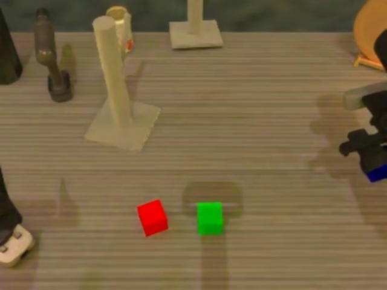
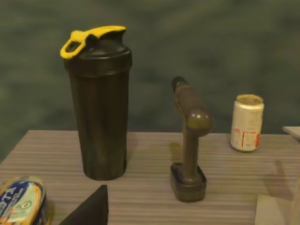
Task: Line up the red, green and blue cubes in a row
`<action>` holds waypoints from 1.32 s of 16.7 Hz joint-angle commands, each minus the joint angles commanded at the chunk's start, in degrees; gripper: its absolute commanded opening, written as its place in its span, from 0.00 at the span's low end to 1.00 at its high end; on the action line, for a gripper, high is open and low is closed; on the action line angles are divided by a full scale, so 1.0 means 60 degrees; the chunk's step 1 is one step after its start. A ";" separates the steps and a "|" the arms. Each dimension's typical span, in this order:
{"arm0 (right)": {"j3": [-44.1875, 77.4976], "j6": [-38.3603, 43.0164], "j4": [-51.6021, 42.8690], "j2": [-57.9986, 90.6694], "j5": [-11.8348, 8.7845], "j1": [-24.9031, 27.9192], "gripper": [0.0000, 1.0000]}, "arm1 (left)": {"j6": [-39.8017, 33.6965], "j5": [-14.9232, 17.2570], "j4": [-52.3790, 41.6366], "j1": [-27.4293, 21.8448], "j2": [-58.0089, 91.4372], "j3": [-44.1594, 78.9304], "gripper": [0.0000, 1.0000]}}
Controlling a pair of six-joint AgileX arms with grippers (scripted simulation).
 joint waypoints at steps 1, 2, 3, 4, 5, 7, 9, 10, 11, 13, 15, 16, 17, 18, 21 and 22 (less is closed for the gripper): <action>0.0054 0.0208 -0.0035 0.0026 0.0002 0.0169 0.00 | 0.0000 0.0000 0.0000 0.0000 0.0000 0.0000 1.00; 0.0119 0.0515 -0.0086 0.0060 0.0004 0.0398 0.00 | 0.0000 0.0000 0.0000 0.0000 0.0000 0.0000 1.00; 0.0189 0.0921 -0.0148 0.0097 0.0008 0.0678 0.00 | 0.0000 0.0000 0.0000 0.0000 0.0000 0.0000 1.00; 0.0261 0.1431 -0.0219 0.0132 0.0012 0.1003 0.00 | 0.0000 0.0000 0.0000 0.0000 0.0000 0.0000 1.00; 0.0333 0.2029 -0.0296 0.0165 0.0016 0.1364 0.00 | 0.0000 0.0000 0.0000 0.0000 0.0000 0.0000 1.00; 0.0475 0.3431 -0.0458 0.0217 0.0023 0.2171 0.00 | 0.0000 0.0000 0.0000 0.0000 0.0000 0.0000 1.00; 0.0597 0.4908 -0.0604 0.0226 0.0030 0.3015 0.00 | 0.0000 0.0000 0.0000 0.0000 0.0000 0.0000 1.00; 0.0649 0.5602 -0.0665 0.0212 0.0033 0.3423 0.00 | 0.0000 0.0000 0.0000 0.0000 0.0000 0.0000 1.00; 0.0699 0.6225 -0.0714 0.0189 0.0038 0.3809 0.00 | 0.0000 0.0000 0.0000 0.0000 0.0000 0.0000 1.00; 0.0780 0.7187 -0.0777 0.0116 0.0052 0.4468 0.00 | 0.0000 0.0000 0.0000 0.0000 0.0000 0.0000 1.00; 0.0828 0.7747 -0.0793 0.0030 0.0068 0.4899 0.00 | 0.0000 0.0000 0.0000 0.0000 0.0000 0.0000 1.00; 0.0838 0.7874 -0.0792 0.0002 0.0074 0.5001 0.00 | 0.0000 0.0000 0.0000 0.0000 0.0000 0.0000 1.00; 0.0840 0.7902 -0.0791 -0.0005 0.0075 0.5024 0.00 | 0.0000 0.0000 0.0000 0.0000 0.0000 0.0000 1.00; 0.0840 0.7902 -0.0791 -0.0005 0.0075 0.5024 0.00 | 0.0000 0.0000 0.0000 0.0000 0.0000 0.0000 1.00; 0.0791 0.7903 -0.0745 0.0044 0.0057 0.4987 0.00 | 0.0000 0.0000 0.0000 0.0000 0.0000 0.0000 1.00; 0.0705 0.7897 -0.0612 0.0096 0.0057 0.4997 0.00 | 0.0000 0.0000 0.0000 0.0000 0.0000 0.0000 1.00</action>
